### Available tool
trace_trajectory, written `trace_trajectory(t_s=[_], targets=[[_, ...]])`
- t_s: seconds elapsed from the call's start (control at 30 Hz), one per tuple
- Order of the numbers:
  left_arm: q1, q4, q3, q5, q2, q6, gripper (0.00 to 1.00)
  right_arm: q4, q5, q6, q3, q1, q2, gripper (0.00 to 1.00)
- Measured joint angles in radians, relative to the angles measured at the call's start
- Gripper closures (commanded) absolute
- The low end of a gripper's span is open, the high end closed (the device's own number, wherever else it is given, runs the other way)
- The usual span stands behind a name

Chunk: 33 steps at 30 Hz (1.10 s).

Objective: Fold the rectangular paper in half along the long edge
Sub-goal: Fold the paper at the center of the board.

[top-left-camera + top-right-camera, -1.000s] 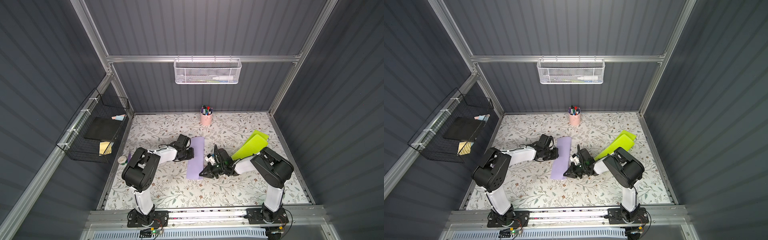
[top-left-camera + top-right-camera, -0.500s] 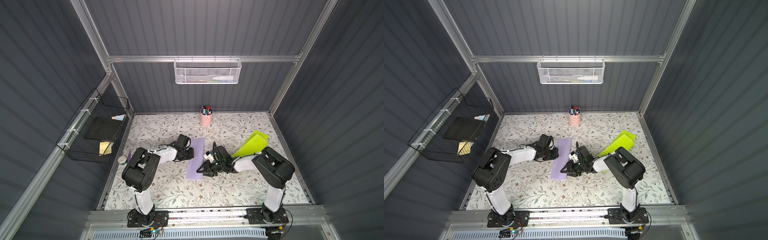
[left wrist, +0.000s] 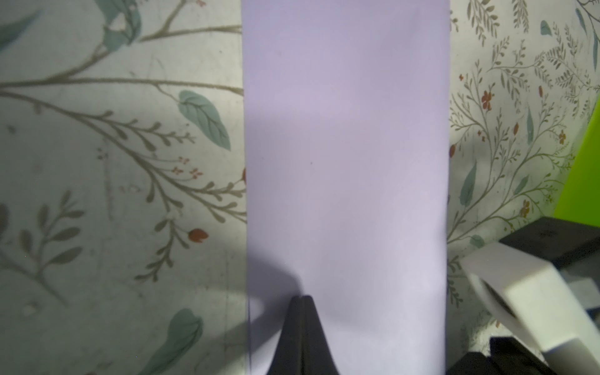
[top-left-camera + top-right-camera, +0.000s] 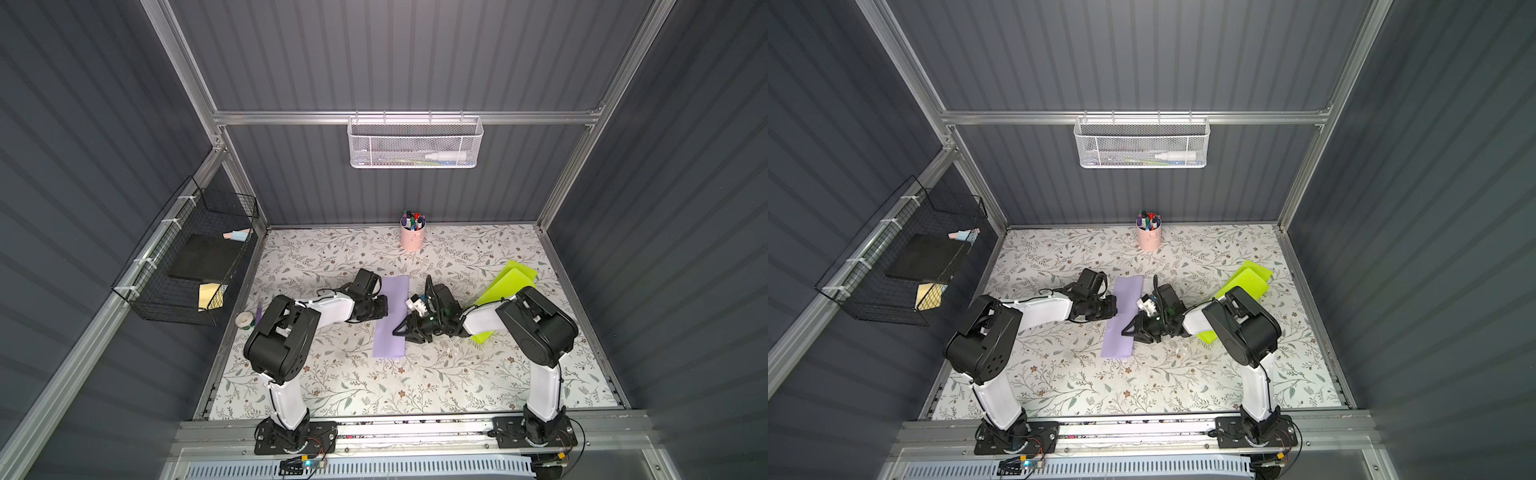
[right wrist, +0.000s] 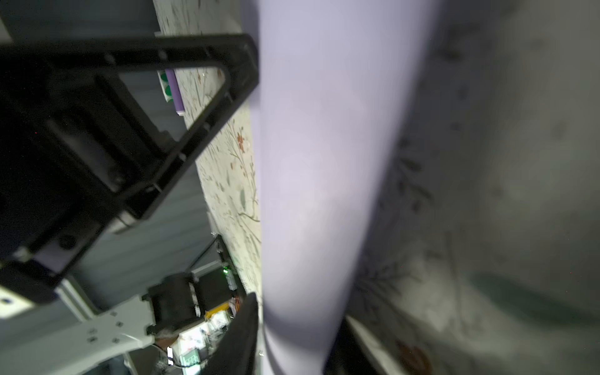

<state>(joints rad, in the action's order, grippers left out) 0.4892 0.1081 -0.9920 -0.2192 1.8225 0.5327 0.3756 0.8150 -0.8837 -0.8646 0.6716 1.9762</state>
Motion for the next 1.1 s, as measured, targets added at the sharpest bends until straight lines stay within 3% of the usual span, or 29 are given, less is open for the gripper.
trace_trajectory(t_s=[0.03,0.2,0.27,0.33,0.4,0.53,0.67,0.7,0.77,0.93,0.97,1.03,1.1], targets=[[0.0,0.0,0.0,0.0,0.0,0.0,1.0,-0.003,-0.005,0.0,0.001,-0.002,0.005,1.0],[0.0,0.0,0.0,0.0,0.0,0.0,1.0,-0.003,-0.008,-0.003,0.007,-0.016,0.01,0.97],[0.0,0.0,0.0,0.0,0.0,-0.001,1.0,-0.003,-0.008,-0.002,0.007,-0.023,0.01,0.73],[0.0,0.0,0.0,0.0,0.0,-0.003,1.0,0.014,0.019,-0.006,0.002,-0.033,0.008,0.59],[0.0,0.0,0.0,0.0,0.0,-0.003,1.0,0.021,0.021,-0.005,-0.016,-0.039,0.009,0.54],[0.0,0.0,0.0,0.0,0.0,-0.003,1.0,0.018,0.029,-0.003,-0.057,-0.05,0.033,0.53],[0.0,0.0,0.0,0.0,0.0,-0.003,1.0,0.01,0.034,0.007,-0.109,-0.058,0.072,0.63],[0.0,0.0,0.0,0.0,0.0,-0.003,1.0,0.004,0.034,0.01,-0.119,-0.061,0.08,0.72],[0.0,0.0,0.0,0.0,0.0,-0.003,1.0,-0.004,0.034,0.016,-0.129,-0.071,0.097,0.99],[0.0,-0.002,0.0,-0.001,0.002,-0.004,1.0,-0.01,0.047,0.023,-0.145,-0.099,0.12,1.0],[0.0,-0.002,0.0,-0.001,0.002,-0.004,1.0,-0.013,0.048,0.024,-0.147,-0.099,0.121,0.96],[0.0,-0.002,0.0,-0.001,0.002,-0.004,1.0,-0.034,0.048,0.025,-0.157,-0.1,0.121,0.67],[0.0,-0.002,0.0,-0.001,0.002,-0.007,1.0,-0.04,0.071,0.029,-0.173,-0.105,0.124,0.56]])
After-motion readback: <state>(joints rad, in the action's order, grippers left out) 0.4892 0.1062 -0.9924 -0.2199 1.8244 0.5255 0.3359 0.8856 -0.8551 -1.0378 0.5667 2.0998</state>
